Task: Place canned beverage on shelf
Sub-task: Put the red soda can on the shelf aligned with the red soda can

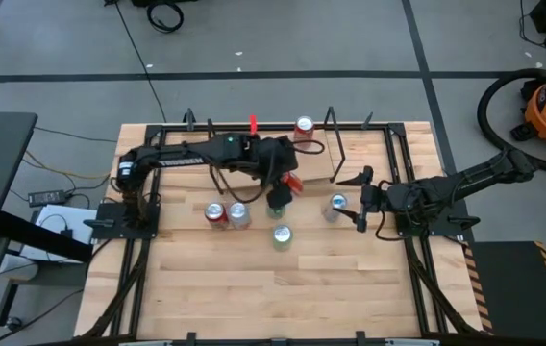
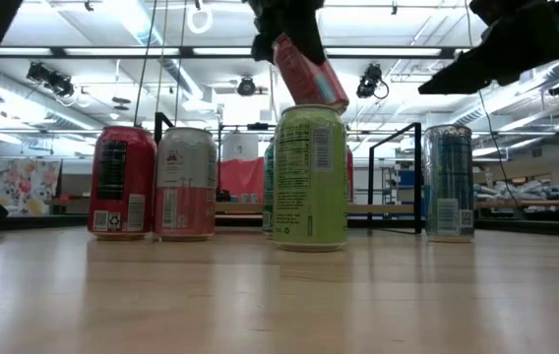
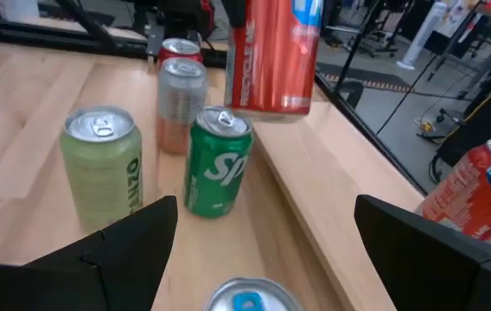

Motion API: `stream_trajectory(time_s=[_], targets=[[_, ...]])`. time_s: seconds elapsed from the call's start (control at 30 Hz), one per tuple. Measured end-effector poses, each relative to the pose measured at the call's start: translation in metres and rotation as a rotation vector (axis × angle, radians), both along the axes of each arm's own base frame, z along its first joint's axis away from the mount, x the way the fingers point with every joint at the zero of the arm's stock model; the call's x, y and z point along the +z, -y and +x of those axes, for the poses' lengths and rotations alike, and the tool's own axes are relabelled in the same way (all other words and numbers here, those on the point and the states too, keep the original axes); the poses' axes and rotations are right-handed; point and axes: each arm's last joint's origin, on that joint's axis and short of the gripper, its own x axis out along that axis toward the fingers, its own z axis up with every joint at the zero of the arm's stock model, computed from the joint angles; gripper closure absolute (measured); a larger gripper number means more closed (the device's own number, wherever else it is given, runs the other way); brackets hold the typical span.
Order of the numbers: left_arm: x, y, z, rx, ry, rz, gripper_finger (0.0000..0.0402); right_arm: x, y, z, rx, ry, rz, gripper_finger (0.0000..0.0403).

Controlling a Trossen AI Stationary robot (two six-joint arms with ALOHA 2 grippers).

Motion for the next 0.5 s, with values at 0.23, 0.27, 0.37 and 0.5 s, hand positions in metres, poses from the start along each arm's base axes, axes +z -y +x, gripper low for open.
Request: stream_trajectory(time_s=[0.23,0.27,0.37,0.5], targets=[[-0.008,-0.015,0.017,0.005,-0.024,0.027,0.0079,0.000,-0.002,0.000,0.001,0.013,0.017,0.0039],[-0.011,-0.018,0.018,0.008,-0.032,0.036,0.0079,0.000,-0.002,0.000,-0.005,0.008,0.013,0.0039],[-0.015,-0.026,0.023,0.018,-0.016,0.063,0.0079,0.000,-0.002,0.000,-0.017,0.013,0.023,0.0039],[-0.018,-0.033,0.026,0.000,-0.020,0.089,0.0079,0.000,-0.002,0.000,-0.024,0.016,0.028,0.0039]])
